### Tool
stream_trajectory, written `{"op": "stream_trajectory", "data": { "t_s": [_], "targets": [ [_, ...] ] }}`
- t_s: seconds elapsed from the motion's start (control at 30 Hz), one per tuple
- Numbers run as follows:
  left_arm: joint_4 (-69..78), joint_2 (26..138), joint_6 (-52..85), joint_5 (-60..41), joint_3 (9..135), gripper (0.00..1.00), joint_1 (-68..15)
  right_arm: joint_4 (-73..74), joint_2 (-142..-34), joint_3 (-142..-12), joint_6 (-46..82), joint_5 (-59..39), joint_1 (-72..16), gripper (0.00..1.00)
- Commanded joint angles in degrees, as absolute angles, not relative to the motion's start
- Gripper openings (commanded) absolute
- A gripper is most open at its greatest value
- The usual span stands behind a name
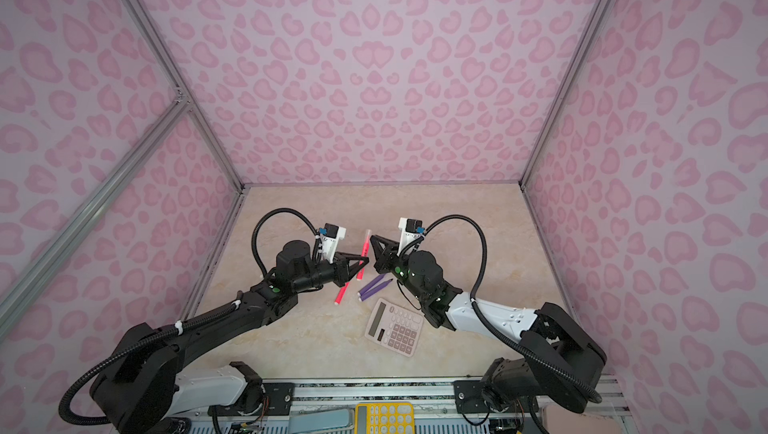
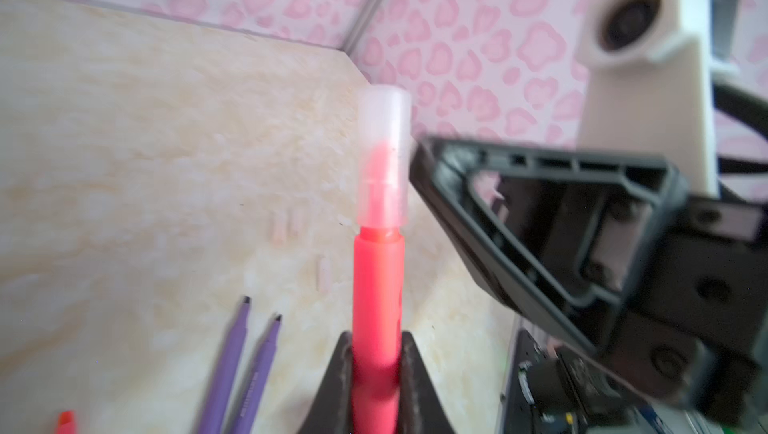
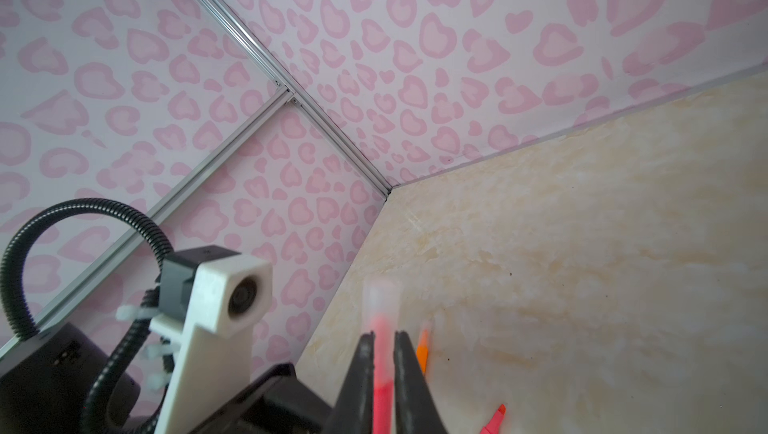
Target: Insert the pens into the pen caps
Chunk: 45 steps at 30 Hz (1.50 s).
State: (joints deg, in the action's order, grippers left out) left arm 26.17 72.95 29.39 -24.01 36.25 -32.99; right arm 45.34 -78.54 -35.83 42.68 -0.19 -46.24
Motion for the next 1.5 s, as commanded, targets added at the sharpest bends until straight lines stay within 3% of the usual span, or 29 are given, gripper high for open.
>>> {"op": "stream_trajectory", "data": {
  "t_s": [0.0, 0.17, 0.4, 0.53, 1.03, 1.47],
  "targets": [
    [30.5, 71.9, 31.6, -18.8, 36.5, 0.03, -32.7, 49.4, -78.6, -34.3, 42.5, -3.1, -46.3, 0.00],
    [30.3, 71.6, 31.1, -19.4, 36.8, 0.03, -32.7, 50.4, -78.4, -34.1, 42.2, -3.6, -46.3, 0.01],
    [28.2, 71.1, 27.8, -17.3, 36.1, 0.03, -34.2, 46.1, -76.5, -35.0, 40.6, 0.0, -46.0, 0.33],
    [25.8, 70.8, 22.6, -11.4, 35.9, 0.03, -39.2, 40.0, -76.1, -38.0, 39.6, -0.3, -45.0, 0.45],
    [23.2, 75.5, 16.4, -5.6, 36.6, 0.03, -45.2, 29.0, -80.6, -46.0, 39.3, -3.8, -41.9, 0.41],
    [22.7, 76.3, 16.3, -4.0, 37.7, 0.03, -45.7, 26.0, -83.6, -48.4, 39.7, -4.3, -41.4, 0.42]
  ]
}}
